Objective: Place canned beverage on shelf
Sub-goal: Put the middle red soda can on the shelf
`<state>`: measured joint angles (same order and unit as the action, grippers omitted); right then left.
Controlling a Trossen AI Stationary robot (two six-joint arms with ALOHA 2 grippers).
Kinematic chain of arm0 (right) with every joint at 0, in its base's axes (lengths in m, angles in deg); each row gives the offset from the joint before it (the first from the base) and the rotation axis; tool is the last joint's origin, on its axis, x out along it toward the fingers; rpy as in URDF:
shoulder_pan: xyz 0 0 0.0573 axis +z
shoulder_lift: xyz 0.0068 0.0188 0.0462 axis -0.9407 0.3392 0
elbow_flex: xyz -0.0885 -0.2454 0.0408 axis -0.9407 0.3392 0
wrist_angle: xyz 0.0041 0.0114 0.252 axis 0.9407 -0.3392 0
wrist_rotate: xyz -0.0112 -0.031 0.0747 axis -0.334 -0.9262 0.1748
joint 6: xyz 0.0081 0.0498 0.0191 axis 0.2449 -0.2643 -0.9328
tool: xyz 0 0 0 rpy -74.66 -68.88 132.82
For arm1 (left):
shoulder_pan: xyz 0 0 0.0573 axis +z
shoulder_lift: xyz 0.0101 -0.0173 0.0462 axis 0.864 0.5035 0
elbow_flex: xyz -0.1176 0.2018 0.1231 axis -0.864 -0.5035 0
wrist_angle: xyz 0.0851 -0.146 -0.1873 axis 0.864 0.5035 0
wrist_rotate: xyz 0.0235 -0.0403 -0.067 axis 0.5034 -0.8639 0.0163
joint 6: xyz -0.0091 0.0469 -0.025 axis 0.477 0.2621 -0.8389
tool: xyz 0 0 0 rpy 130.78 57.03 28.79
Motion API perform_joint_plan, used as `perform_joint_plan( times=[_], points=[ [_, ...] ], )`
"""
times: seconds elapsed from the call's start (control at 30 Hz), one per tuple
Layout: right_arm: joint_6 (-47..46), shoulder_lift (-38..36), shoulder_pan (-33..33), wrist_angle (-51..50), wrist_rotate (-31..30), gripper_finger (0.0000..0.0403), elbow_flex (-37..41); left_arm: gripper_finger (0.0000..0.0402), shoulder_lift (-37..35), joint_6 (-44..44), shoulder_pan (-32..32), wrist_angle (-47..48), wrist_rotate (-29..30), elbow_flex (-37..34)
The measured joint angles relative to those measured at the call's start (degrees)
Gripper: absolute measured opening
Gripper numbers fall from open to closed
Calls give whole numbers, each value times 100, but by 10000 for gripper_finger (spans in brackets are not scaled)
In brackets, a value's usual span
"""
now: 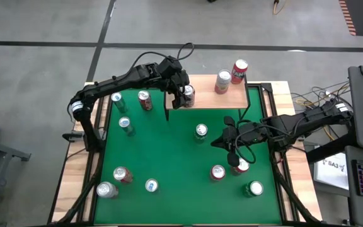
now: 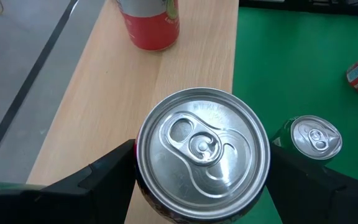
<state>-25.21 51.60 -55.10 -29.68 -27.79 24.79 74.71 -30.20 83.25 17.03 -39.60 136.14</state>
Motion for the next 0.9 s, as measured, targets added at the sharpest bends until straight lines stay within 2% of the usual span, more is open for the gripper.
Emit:
perform_joint_plan(
  times=[0.4, 0.7, 0.9],
  points=[
    [0, 2, 2, 0, 2, 11, 0, 290, 0, 17, 0, -184, 9, -22],
    [0, 2, 0, 0, 2, 11, 0, 363, -4, 18, 0, -231, 9, -22],
    [-2, 2, 2, 2, 0, 11, 0, 374, -21, 49, -1, -206, 9, 12]
  ],
)
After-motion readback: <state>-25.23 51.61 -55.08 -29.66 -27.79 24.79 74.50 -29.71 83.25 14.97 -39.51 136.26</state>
